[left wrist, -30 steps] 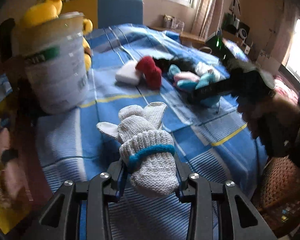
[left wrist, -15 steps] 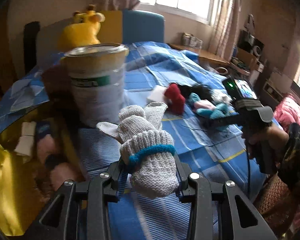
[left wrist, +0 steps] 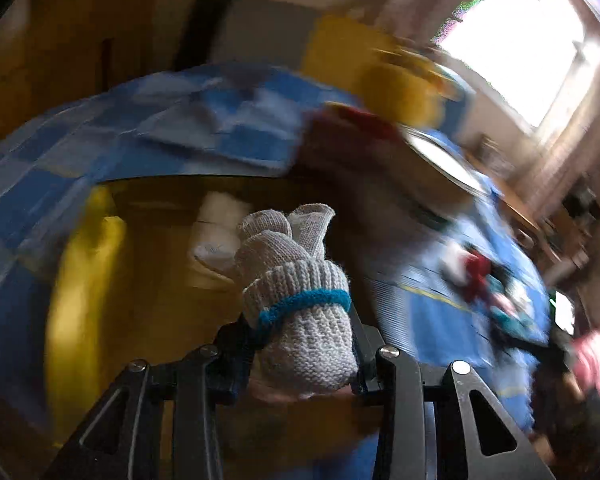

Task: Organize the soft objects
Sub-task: 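Carry the white gloves into the gold tray and open the left tool, then carry the blue plush mouse into the gold tray and open the right tool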

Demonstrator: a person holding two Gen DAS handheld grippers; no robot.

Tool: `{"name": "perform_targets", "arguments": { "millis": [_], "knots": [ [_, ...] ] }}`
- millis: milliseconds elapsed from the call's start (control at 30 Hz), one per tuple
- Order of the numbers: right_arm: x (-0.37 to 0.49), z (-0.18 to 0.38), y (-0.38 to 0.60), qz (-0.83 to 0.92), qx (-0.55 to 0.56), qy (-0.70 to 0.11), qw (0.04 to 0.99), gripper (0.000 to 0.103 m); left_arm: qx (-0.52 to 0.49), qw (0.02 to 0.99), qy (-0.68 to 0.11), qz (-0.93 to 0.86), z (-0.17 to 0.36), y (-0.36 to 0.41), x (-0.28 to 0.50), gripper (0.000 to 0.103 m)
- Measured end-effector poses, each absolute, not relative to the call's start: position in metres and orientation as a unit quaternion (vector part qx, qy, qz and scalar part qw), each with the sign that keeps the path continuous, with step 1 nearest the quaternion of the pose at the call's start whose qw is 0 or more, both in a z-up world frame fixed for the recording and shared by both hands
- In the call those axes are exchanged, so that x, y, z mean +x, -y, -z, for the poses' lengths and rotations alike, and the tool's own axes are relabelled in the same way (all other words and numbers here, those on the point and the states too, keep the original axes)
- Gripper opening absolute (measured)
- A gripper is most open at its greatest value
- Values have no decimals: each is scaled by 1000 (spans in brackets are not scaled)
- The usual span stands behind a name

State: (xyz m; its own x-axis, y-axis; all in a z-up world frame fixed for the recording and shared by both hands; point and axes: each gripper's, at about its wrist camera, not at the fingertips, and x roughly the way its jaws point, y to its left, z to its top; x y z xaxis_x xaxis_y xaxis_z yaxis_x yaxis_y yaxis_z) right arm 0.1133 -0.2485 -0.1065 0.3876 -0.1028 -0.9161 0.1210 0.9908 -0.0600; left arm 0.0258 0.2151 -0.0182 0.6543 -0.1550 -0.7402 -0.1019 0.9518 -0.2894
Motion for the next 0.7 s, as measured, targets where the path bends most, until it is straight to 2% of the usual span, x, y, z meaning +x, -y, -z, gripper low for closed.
{"name": "perform_targets", "arguments": {
  "millis": [167, 400, 533, 700],
  "knots": [
    [114, 106, 248, 69, 7, -549, 833, 66, -180, 871, -455, -37, 46, -270, 61, 39],
    [114, 107, 246, 70, 4, -548, 833, 66, -158, 858, -483, -75, 78, -290, 105, 44],
    [114, 107, 247, 70, 5, -548, 834, 66, -158, 857, -485, -79, 82, -293, 117, 73],
    [114, 105, 247, 76, 7, -544, 835, 63, -141, 872, -461, -86, 70, -289, 100, 79]
  ]
}}
